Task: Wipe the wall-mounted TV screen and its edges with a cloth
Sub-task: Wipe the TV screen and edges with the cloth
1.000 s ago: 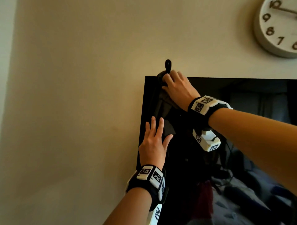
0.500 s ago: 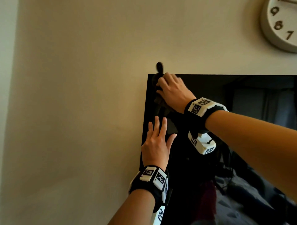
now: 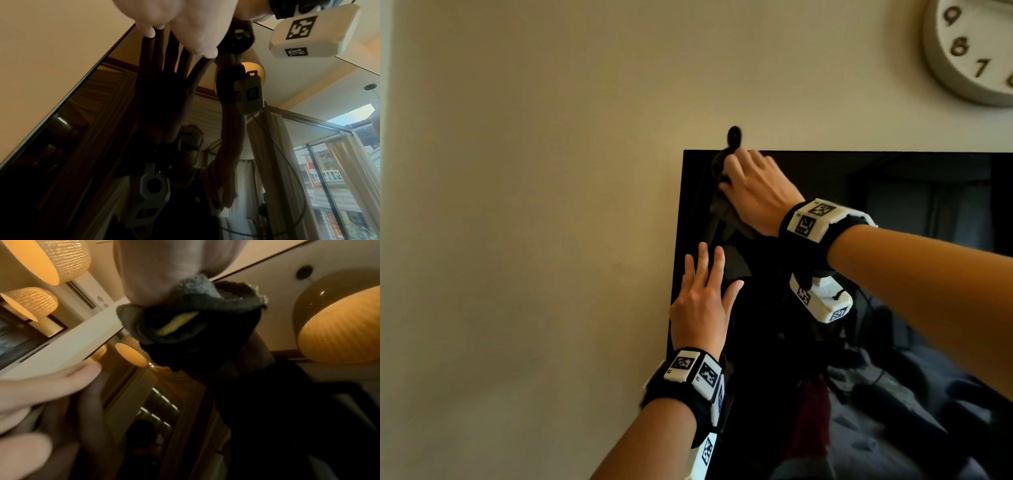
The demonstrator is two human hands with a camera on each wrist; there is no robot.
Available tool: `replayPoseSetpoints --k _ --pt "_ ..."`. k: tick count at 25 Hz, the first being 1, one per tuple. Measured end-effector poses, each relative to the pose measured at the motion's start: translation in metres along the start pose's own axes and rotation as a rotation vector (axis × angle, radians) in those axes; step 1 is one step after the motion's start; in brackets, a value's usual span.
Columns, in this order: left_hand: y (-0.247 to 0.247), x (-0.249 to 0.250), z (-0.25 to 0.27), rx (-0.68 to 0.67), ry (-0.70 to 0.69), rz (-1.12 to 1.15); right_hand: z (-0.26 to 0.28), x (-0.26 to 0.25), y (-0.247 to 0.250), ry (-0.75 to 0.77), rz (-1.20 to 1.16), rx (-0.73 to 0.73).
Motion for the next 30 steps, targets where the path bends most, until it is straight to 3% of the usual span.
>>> replayPoseSetpoints --k 8,12,20,23,26,30 --pt "0.003 0.002 0.002 -0.002 0.001 -0.011 0.022 0.006 0.002 0.131 0.090 -0.024" --pt "0.003 0.002 0.003 -0.006 0.004 -0.006 0.028 0.019 0.009 -0.045 0.056 -0.006" --pt "0.004 0.004 0.005 -0.064 0.016 -0.010 0.040 0.039 0.005 0.076 0.029 -0.066" --pt "0.006 0.007 0.006 -0.101 0.019 -0.002 0.044 0.051 0.007 -0.005 -0.006 -0.026" --pt "0.008 0.014 0.006 -0.136 0.056 0.040 0.054 0.052 0.007 0.032 -0.005 -0.053" --pt "0.013 0.039 0.004 -0.094 0.023 0.068 0.062 0.056 0.015 -0.034 -0.012 -0.002"
Point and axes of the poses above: each hand's wrist, its own z-axis away from the middle knuckle, its own y-axis out of the back of the hand, x = y × z, the point moved 4 cm from there along -z, towards the middle knuckle, and after that the axes turned 12 degrees about -x, right-handed, at the moved point
